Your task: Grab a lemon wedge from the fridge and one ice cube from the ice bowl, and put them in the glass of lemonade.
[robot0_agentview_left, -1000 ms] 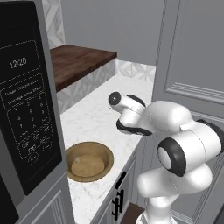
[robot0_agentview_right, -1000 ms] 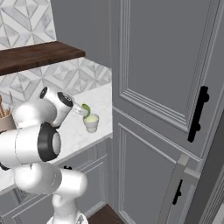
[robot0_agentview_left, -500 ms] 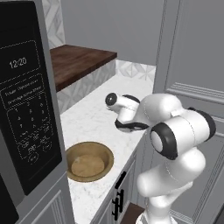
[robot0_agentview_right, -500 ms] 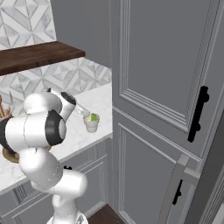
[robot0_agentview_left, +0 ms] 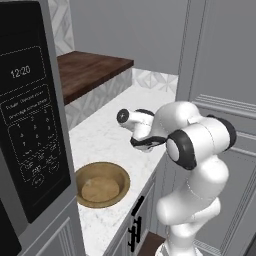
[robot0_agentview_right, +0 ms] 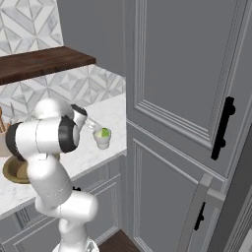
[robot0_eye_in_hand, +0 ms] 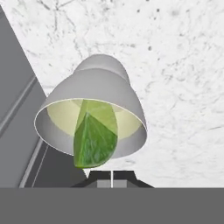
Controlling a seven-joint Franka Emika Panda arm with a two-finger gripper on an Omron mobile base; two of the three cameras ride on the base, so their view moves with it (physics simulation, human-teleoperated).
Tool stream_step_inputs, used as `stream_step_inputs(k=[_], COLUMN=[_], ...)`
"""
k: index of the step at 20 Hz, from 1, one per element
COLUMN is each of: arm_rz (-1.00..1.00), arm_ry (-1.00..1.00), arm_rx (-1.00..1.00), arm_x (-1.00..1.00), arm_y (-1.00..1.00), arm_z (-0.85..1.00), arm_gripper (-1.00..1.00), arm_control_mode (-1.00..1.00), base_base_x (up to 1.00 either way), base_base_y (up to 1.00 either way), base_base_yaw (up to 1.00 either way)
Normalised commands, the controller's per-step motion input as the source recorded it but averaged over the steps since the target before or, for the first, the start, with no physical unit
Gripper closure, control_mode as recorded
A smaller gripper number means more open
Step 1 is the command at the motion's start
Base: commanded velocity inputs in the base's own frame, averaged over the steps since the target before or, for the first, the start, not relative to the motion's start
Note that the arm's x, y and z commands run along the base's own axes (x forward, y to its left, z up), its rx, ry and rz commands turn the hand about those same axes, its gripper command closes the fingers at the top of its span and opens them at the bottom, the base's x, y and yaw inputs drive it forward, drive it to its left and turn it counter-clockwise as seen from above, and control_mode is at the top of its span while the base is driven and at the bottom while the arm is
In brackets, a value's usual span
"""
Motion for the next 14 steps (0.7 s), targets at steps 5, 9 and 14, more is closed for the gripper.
stream_step_inputs(k=[5,9,14], arm_rz=[0.0,0.0,0.0], arm_ry=[0.02,-0.06,-0.41], arm_rx=[0.0,0.0,-0.07], arm_x=[-0.39,-0.9,-1.0], arm_y=[0.0,0.09,0.18], arm_z=[0.02,0.18,0.38], arm_gripper=[1.0,1.0,1.0], arm_control_mode=[-1.0,-1.0,-1.0], base_base_x=[0.0,0.0,0.0], base_base_y=[0.0,0.0,0.0], base_base_yaw=[0.0,0.0,0.0])
